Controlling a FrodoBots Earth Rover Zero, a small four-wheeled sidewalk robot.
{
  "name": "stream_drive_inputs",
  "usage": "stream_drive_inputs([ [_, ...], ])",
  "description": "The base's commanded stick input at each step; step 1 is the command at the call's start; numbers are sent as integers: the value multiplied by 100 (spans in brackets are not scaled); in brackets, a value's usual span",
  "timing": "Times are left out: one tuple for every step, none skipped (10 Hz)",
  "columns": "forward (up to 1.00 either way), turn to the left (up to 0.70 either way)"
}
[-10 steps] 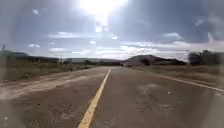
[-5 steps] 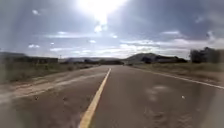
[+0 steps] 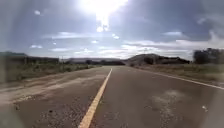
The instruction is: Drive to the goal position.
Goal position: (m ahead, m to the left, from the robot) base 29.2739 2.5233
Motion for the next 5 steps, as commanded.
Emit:
stream_drive_inputs([
  [100,0],
  [100,0],
  [100,0],
  [100,0],
  [100,17],
])
